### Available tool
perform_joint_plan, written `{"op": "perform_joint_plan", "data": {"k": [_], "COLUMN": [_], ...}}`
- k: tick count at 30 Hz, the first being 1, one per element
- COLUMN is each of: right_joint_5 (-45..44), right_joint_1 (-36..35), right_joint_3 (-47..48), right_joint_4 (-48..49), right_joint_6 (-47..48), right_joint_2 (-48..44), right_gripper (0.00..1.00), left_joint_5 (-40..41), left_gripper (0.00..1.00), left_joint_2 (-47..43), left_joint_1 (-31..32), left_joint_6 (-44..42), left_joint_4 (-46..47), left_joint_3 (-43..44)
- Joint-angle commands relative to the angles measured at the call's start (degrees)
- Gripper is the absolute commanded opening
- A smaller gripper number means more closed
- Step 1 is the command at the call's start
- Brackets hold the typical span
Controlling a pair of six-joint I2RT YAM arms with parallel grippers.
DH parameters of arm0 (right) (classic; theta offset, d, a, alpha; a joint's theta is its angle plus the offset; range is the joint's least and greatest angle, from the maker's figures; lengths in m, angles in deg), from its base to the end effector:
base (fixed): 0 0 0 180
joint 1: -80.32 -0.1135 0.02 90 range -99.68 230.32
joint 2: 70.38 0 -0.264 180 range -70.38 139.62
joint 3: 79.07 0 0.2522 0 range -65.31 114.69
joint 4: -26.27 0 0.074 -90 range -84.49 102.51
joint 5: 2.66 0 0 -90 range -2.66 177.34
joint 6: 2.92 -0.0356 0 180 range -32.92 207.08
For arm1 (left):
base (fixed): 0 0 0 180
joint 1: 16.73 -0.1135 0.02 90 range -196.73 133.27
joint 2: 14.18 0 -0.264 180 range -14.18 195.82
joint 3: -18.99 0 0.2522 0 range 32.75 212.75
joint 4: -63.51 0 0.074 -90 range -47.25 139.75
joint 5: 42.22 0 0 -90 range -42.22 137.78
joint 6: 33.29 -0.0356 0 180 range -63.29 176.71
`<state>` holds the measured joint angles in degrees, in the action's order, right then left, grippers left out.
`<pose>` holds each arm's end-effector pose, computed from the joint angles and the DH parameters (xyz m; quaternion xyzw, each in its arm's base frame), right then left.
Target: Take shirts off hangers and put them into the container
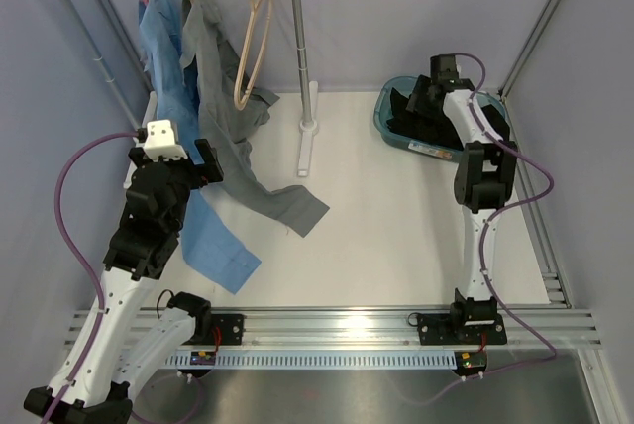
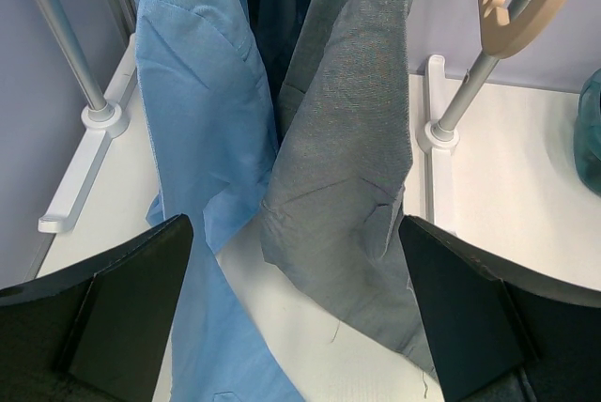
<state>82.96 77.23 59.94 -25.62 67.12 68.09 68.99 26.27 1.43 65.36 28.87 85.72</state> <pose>0.5376 0.0263 0.2054 0.1508 0.9309 0.0307 0.3312 0.1478 -0.0349 0.3809 -0.0582 0.7513 -0.0135 0.6573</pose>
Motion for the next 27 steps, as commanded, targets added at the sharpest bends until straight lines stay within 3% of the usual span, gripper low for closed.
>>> {"op": "perform_joint_plan", "data": {"k": [1, 5, 10, 18, 27], "right_joint_5": [-0.88, -5.71, -9.33, 4.20, 7.90], "right_joint_1": [-0.07, 1.68, 8.79, 23.38, 28.75], "right_joint_3": [-1.85, -6.24, -20.11, -48.75, -56.17], "right_joint_4": [3.85, 4.29, 7.27, 24.91, 33.64], "right_joint_6": [2.30, 1.34, -3.49, -12.99, -14.40], "right_joint_2": [-13.21, -21.12, -31.24, -42.76, -40.92], "right_gripper": [0.75, 0.86, 0.87, 0.86, 0.85], "left_joint_5": [-0.21, -0.21, -0.21, -0.29, -1.35], "left_gripper": [0.99, 0.99, 0.99, 0.99, 0.99], "left_joint_2": [-0.81, -1.16, -1.51, -1.60, -2.30], "left_joint_1": [-0.40, -0.49, -0.49, -0.49, -0.49], "left_joint_6": [0.41, 0.32, 0.50, 0.41, 0.50], "left_joint_4": [3.13, 3.13, 3.22, 3.22, 3.22], "left_joint_3": [-0.06, 0.03, 0.03, 0.03, 0.03]}}
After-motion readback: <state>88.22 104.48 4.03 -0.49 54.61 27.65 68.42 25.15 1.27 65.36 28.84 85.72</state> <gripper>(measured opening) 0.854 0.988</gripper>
